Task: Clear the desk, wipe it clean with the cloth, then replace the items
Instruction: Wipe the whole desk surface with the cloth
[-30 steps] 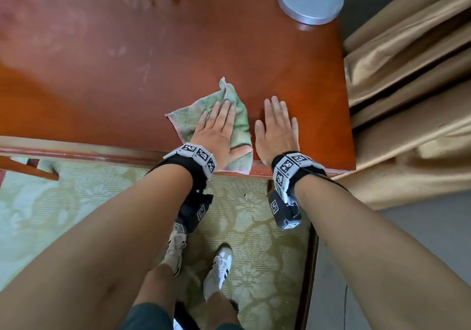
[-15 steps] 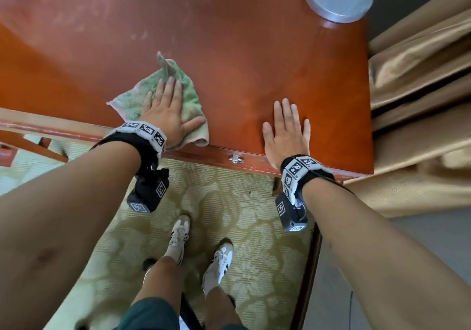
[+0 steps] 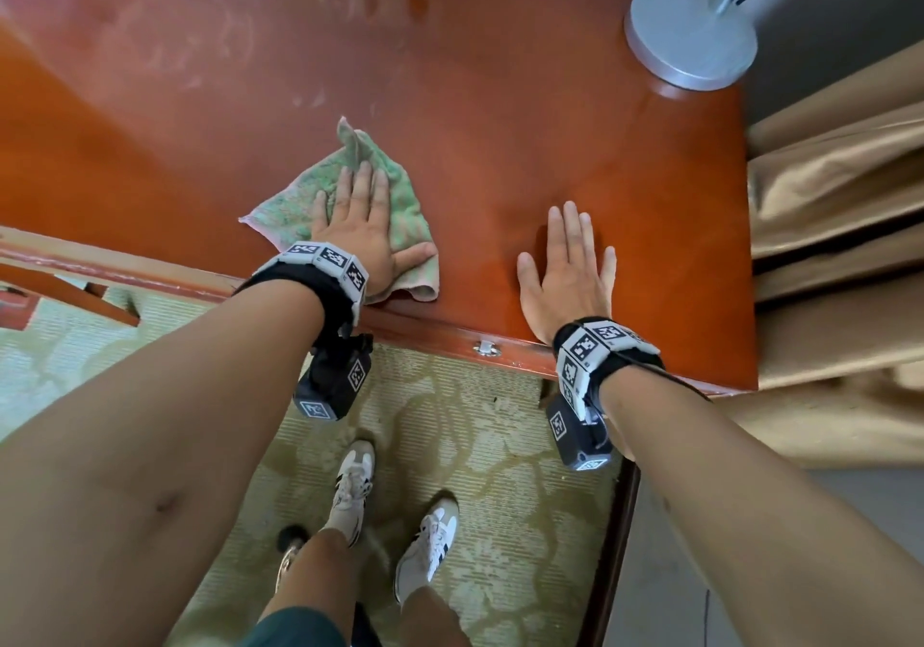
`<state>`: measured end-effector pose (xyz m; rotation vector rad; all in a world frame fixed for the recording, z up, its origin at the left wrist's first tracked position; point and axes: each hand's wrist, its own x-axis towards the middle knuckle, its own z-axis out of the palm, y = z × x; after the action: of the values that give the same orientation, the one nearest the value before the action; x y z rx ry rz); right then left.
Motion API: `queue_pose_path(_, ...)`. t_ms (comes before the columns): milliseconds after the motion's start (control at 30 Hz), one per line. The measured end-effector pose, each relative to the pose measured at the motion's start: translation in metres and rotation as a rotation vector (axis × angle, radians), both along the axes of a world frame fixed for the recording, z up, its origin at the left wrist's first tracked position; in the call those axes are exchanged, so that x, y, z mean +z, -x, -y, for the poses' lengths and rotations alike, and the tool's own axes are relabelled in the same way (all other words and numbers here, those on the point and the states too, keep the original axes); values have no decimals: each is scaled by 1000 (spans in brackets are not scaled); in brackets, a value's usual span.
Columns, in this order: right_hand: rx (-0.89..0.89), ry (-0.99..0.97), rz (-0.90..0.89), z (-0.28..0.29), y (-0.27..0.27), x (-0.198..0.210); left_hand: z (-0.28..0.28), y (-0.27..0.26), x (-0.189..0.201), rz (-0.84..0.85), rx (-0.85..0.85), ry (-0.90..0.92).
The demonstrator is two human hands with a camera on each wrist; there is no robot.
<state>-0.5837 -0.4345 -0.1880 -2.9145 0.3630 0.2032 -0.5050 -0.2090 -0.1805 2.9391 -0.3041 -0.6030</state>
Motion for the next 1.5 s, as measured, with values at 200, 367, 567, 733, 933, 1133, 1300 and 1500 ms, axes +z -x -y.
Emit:
queue_pose_path(200, -22, -105, -62, -37, -46, 10, 2, -27, 3, -12, 4, -14)
queue_pose_path(367, -89, -139, -237, -55, -90, 20, 4, -53, 0, 15, -2, -23)
queue_pose_path(567, -155, -116, -313, -52, -148, 28, 12, -89, 1, -1, -26, -32)
queue_pose_path(733, -212, -99, -368, -47, -181, 21, 22, -123, 5, -36, -66, -59)
queue_pose_path(933, -228, -123, -436, -47, -185, 17, 31, -158, 5, -69, -112, -77)
queue_pose_path(1133, -240, -138, -459, -45, -191, 19, 41, -193, 9, -69, -156, -81)
queue_pose_path(1300, -254, -144, -444, -47, -191, 17, 50, -209, 6, -62, -169, -83)
queue_pose_path(1500, -231, -107, -414, -45, -195, 20, 59, -219, 9, -61, -159, -103)
